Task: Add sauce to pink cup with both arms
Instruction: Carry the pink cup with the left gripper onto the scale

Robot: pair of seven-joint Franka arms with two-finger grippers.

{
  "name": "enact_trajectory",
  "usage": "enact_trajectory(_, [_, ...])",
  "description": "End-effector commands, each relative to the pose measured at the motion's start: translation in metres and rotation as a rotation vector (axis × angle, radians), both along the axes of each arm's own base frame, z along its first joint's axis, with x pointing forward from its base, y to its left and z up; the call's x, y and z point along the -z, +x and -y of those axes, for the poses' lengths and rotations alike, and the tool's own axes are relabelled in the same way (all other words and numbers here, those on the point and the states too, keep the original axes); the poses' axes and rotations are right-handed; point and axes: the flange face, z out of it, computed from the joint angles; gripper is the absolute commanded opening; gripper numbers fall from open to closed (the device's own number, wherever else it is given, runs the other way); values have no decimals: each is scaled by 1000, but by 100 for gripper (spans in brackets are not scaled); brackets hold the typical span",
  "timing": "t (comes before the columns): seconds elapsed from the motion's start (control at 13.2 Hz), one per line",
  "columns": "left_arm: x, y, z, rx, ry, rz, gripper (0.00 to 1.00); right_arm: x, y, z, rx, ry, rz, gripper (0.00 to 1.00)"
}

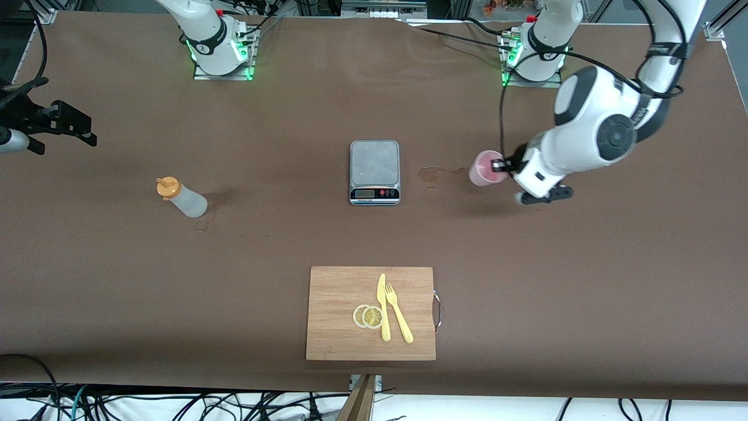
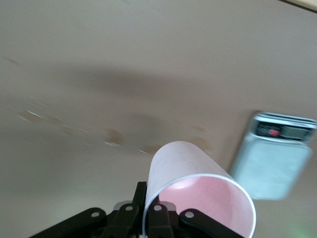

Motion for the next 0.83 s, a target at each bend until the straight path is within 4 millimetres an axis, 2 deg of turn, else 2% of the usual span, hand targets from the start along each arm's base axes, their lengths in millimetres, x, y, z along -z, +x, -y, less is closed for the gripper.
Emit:
enact_trajectory(0.0, [-5, -23, 61, -41, -36, 23, 0, -5, 2, 3, 7, 9, 7, 100])
enact_trajectory(0.3, [18, -54, 150, -90, -96, 81, 0, -5, 2, 3, 7, 9, 7, 100])
enact_trajectory(0.45, [33, -63, 169, -67, -99, 89, 0, -5, 2, 3, 7, 9, 7, 100])
enact_trajectory(0.76, [75, -73, 187, -48, -40, 103, 0, -5, 2, 3, 7, 9, 7, 100])
